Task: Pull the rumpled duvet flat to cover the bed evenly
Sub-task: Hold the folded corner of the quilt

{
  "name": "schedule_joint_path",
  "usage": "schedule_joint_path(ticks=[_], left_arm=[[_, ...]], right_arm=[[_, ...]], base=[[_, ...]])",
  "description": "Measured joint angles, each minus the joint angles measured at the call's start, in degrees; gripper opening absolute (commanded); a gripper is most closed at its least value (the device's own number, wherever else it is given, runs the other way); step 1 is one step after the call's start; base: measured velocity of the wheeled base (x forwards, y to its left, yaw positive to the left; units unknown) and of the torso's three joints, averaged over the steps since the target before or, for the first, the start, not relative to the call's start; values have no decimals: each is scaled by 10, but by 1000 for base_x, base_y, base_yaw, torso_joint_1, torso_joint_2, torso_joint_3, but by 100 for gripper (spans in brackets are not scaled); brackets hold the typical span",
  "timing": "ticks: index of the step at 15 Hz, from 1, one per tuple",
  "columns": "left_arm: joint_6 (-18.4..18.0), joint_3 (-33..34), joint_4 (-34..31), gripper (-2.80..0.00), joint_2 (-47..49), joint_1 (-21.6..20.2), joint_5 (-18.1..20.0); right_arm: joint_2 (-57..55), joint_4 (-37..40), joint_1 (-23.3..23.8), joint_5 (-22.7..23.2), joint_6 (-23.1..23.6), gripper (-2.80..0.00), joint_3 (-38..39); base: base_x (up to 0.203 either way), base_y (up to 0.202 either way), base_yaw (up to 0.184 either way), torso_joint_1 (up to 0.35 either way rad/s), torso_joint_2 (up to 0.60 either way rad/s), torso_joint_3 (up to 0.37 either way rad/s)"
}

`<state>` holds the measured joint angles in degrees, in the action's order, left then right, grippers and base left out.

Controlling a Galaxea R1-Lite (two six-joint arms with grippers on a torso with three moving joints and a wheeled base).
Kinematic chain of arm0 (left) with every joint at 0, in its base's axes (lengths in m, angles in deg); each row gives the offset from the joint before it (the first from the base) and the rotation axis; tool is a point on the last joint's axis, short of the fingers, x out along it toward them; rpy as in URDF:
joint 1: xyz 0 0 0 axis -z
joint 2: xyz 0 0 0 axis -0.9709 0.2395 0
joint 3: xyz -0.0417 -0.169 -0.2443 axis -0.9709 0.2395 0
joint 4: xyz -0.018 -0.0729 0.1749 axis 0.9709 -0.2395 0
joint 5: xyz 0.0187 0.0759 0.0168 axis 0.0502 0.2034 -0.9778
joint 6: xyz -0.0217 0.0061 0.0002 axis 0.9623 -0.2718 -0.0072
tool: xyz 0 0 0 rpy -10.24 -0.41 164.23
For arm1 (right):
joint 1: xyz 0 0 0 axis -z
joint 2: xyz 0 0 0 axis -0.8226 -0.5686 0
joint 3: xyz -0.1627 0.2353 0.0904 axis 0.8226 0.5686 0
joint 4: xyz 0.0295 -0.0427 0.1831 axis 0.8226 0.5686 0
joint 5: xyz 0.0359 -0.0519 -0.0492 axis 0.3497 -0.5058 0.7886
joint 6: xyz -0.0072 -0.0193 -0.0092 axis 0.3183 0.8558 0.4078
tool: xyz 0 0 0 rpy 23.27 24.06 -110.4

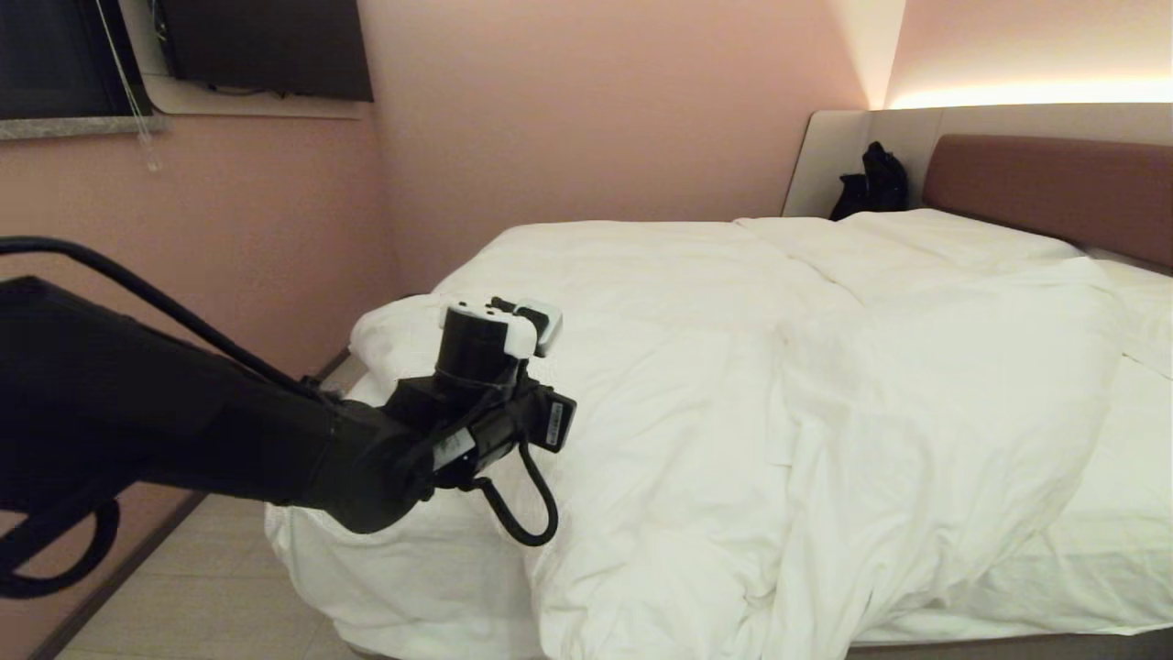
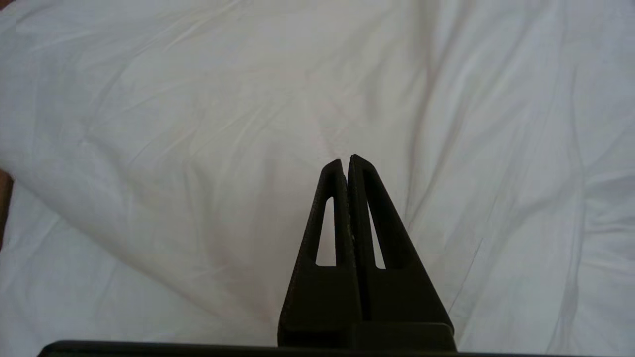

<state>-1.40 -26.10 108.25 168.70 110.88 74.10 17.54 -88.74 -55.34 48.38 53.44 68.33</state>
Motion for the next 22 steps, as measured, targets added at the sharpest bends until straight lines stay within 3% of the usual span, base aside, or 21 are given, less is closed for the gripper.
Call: schedule_joint_path(ticks=[5,12,13,20,22], left_arm=[[-2,-3,21,-280,28,28,-1],[-2,-36,22,-280,62,77,-40],[-2,-40,22,0,67,82,-41],[-8,-61,31,0,105,103,-46],[-12,-66,45,0,116,106,-66]], right_arm=[[0,0,0,0,0,-280,0],[0,0,0,0,0,-280,0],[0,0,0,0,0,-280,0],[0,0,0,0,0,-280,0],[0,0,0,0,0,-280,0]], base=[[0,0,0,0,0,0],[0,0,0,0,0,0],[0,0,0,0,0,0],[0,0,0,0,0,0],[0,0,0,0,0,0]])
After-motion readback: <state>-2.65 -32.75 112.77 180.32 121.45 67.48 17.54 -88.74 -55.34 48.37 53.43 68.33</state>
